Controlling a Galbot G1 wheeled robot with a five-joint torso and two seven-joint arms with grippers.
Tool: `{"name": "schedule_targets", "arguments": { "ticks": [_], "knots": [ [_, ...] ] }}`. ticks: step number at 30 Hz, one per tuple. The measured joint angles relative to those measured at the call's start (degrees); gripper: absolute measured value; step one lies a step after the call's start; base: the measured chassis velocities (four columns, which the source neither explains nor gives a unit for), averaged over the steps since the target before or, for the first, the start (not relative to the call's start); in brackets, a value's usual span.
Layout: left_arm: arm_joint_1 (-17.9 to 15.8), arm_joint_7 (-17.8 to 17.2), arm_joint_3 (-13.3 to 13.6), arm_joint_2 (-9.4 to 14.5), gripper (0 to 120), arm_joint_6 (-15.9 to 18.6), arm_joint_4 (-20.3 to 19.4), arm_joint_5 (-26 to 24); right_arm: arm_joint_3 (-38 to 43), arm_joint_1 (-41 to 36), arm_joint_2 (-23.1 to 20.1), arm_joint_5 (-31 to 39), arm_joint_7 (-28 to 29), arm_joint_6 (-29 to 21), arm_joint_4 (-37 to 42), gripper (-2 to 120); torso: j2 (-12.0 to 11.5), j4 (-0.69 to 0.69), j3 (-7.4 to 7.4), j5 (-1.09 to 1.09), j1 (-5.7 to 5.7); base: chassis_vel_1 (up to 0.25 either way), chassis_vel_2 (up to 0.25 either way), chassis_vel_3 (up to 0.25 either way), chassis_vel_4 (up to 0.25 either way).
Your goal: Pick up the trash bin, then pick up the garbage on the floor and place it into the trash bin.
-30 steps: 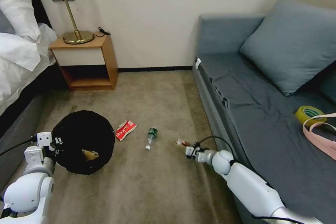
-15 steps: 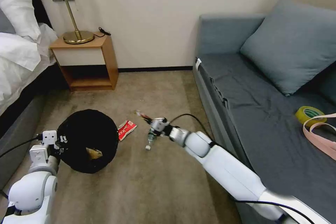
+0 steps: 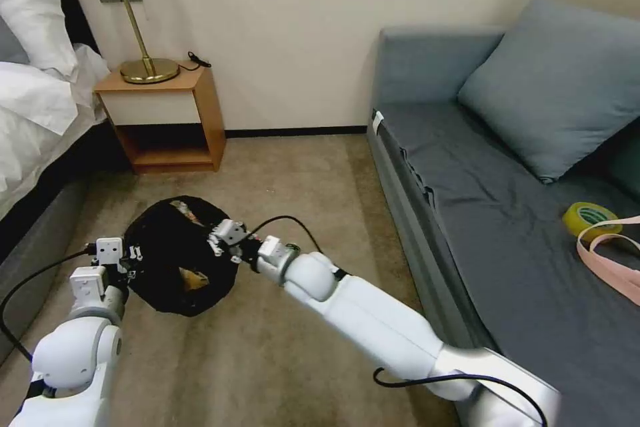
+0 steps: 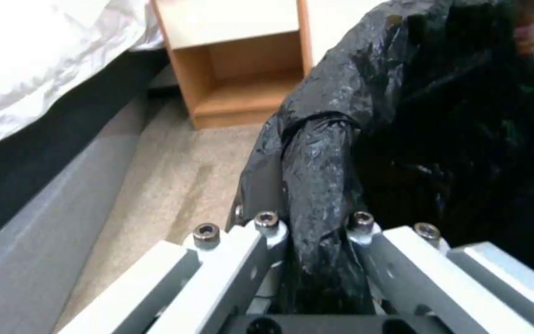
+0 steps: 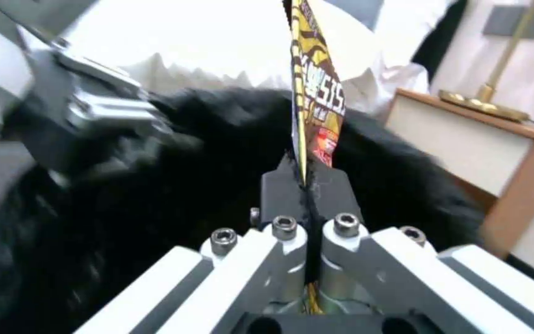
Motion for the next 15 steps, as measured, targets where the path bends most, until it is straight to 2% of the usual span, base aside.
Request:
{"name": "schedule_targets", "arguments": {
  "ticks": [5, 9, 11, 13, 15],
  "knots": [
    [0.2, 0.6, -0.1, 0.4, 4, -0.8, 0.1, -0.8, -1.6, 0.0, 3.9, -3.5, 3.3, 0.7, -3.3, 0, 0.0, 0.01, 0.00, 0.00, 0.00, 0.000, 0.000, 0.000, 0.000],
    [0.4, 0.7, -0.1, 0.5, 4, -0.8, 0.0, -1.2, -1.9, -0.3, 4.4, -6.2, 5.1, 1.6, -5.2, 2, 0.0, 0.00, 0.00, 0.01, 0.00, 0.000, 0.000, 0.000, 0.000],
    [0.5, 0.8, -0.2, 0.6, 4, -0.8, -0.1, -1.2, -1.9, -0.8, 4.3, -7.9, 6.4, 2.3, -6.1, 12, 0.0, -0.01, 0.00, 0.01, 0.00, 0.000, 0.000, 0.000, 0.000],
    [0.6, 0.8, -0.3, 0.6, 4, -0.8, -0.1, -1.3, -1.8, -1.0, 4.1, -8.4, 6.6, 2.4, -6.4, 15, 0.0, 0.00, 0.00, 0.01, 0.00, 0.000, 0.000, 0.000, 0.000],
    [0.8, 0.8, -0.3, 0.6, 4, -0.8, -0.3, -1.3, -1.4, -1.2, 3.7, -9.3, 6.7, 2.8, -6.8, 25, 0.0, -0.01, 0.00, 0.01, 0.00, 0.000, 0.000, 0.000, 0.000]
  ]
}}
